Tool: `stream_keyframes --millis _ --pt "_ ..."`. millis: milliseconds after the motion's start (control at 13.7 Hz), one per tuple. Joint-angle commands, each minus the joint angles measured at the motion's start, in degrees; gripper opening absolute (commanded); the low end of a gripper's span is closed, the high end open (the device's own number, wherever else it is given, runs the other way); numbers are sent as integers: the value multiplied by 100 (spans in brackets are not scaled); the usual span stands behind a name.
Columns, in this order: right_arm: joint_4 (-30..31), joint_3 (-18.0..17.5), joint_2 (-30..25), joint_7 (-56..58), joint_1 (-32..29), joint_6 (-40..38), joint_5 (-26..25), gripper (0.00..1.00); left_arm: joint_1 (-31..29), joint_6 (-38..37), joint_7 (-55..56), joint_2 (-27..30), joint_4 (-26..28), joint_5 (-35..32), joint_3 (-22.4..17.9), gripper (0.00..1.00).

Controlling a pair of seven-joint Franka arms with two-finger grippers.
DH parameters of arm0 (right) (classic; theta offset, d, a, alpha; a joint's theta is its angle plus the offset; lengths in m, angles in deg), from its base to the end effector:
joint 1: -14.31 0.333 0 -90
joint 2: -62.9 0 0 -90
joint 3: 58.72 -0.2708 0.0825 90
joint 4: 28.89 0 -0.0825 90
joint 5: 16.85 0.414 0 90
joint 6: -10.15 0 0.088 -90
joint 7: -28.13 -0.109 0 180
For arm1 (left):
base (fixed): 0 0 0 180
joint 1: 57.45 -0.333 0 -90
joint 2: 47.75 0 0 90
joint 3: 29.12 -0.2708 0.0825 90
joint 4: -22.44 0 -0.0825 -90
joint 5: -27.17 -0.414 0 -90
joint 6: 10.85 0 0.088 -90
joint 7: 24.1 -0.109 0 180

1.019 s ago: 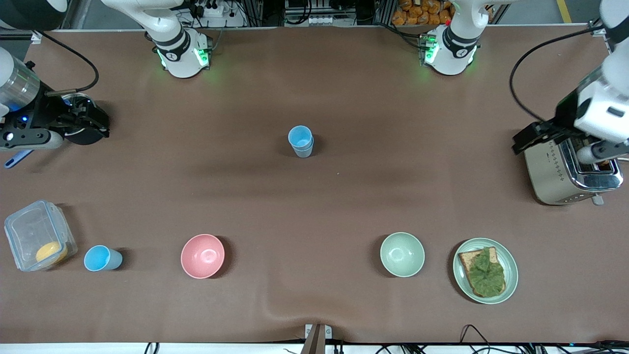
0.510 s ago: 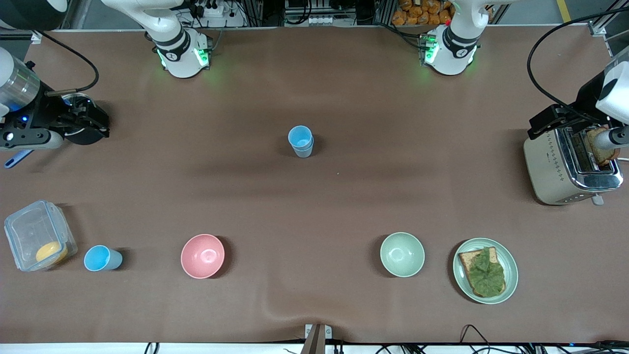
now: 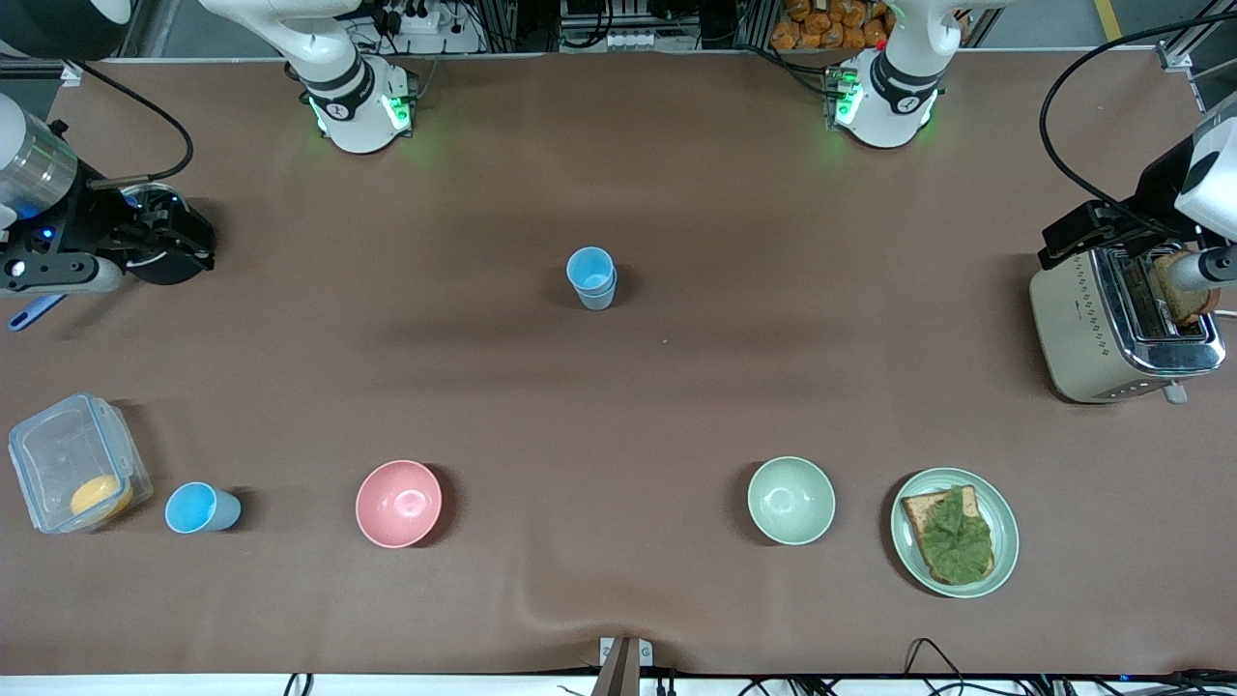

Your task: Stack blue cups with both arms

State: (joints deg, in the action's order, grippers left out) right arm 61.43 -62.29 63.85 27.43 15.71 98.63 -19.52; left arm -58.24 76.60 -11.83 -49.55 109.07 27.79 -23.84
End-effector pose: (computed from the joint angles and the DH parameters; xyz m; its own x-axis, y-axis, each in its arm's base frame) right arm 0.5836 0.0453 0.5627 0.9962 0.0732 -0.0481 0.0754 -0.9961 0.0461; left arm 0.5868 -0.0465 0.5845 0.9907 0.1349 -0.0195 0.1351 -0.9908 0.0098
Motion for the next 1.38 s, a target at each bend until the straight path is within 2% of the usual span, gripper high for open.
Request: stream_keyframes --millis 0,1311 --pt "-5 -4 -34 34 -34 -59 30 100 44 -158 -154 4 -138 131 -88 100" --pt "3 -12 -42 43 19 -94 30 100 27 -158 -146 4 -138 34 -105 100"
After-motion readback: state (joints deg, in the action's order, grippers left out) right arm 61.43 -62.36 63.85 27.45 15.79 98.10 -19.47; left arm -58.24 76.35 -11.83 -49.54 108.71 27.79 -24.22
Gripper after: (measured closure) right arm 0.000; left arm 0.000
